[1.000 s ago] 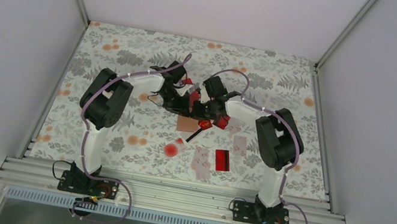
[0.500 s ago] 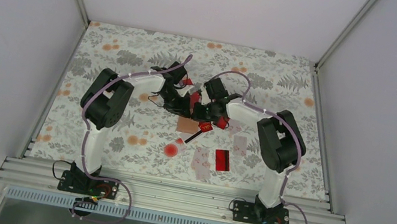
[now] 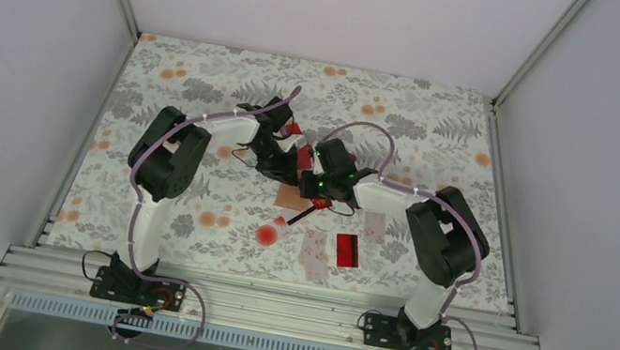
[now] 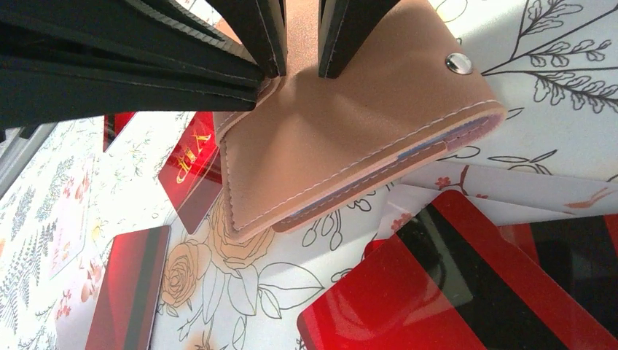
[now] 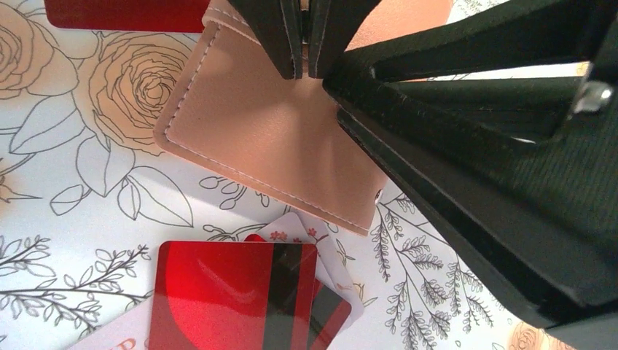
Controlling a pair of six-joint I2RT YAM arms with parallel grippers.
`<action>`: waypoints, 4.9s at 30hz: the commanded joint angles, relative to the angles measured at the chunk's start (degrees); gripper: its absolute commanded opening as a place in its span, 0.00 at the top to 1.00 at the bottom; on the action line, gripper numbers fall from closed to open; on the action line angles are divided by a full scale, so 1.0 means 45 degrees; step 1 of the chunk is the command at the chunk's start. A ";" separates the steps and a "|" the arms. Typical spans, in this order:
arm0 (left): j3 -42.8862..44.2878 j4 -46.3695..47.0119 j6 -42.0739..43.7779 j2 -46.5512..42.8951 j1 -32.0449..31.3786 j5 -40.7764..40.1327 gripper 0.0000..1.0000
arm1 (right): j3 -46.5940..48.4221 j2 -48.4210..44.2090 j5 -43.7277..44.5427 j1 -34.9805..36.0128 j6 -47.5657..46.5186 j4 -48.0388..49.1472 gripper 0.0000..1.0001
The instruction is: Put the credit cards into the card holder
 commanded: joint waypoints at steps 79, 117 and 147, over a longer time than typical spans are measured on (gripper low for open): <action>-0.4291 -0.0760 -0.0445 -0.7032 0.1980 -0.3998 0.54 | 0.8559 0.5255 -0.1645 0.0604 -0.1702 -0.5726 0.56; -1.2259 1.0666 0.3552 -1.6312 0.3635 -1.3773 0.00 | -0.2537 -0.9703 0.8556 -0.3905 -0.5892 0.0579 0.00; -1.4782 2.2503 0.3589 -0.8352 0.7162 -0.9287 0.04 | -0.7815 -0.3850 -0.0433 -0.9084 -0.6638 1.4537 0.01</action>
